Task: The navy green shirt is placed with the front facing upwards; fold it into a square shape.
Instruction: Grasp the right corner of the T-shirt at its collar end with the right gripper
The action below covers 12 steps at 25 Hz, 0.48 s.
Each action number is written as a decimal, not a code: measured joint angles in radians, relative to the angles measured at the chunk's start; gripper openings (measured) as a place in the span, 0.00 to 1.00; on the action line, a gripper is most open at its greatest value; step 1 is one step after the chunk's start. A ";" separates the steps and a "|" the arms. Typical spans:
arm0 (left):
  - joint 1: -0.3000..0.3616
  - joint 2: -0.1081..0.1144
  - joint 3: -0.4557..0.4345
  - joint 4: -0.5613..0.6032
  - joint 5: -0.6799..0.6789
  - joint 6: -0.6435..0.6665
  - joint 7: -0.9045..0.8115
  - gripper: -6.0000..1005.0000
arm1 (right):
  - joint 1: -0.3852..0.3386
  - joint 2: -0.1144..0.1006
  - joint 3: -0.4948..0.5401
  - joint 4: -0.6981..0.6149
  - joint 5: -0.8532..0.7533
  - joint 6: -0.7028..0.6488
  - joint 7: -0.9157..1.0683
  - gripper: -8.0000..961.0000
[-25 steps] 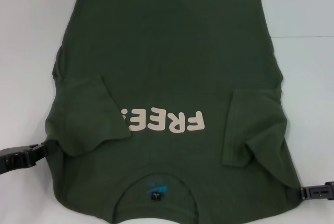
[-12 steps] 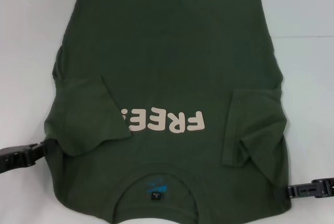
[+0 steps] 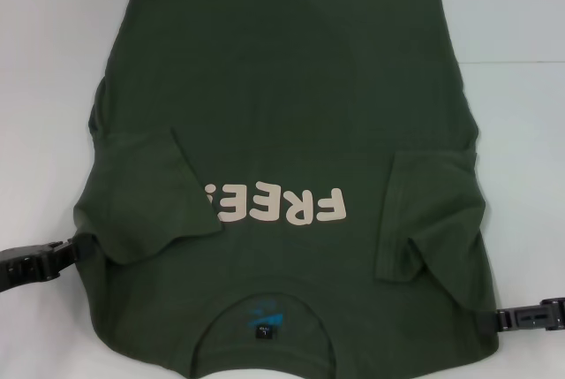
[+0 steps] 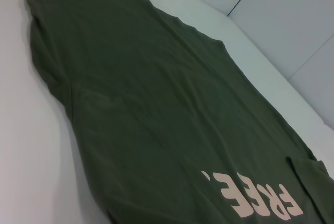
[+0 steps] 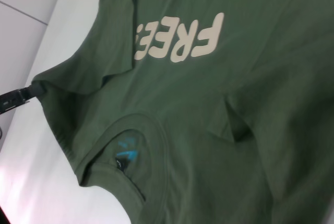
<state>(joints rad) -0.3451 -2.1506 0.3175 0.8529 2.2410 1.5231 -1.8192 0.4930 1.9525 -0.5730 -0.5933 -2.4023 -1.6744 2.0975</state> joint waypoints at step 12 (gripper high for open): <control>-0.001 0.000 0.000 0.000 0.000 0.000 0.000 0.03 | -0.016 -0.019 0.001 0.000 0.000 0.008 0.012 0.82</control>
<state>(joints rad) -0.3462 -2.1506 0.3175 0.8529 2.2410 1.5232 -1.8191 0.4766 1.9335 -0.5722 -0.5937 -2.4021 -1.6668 2.1094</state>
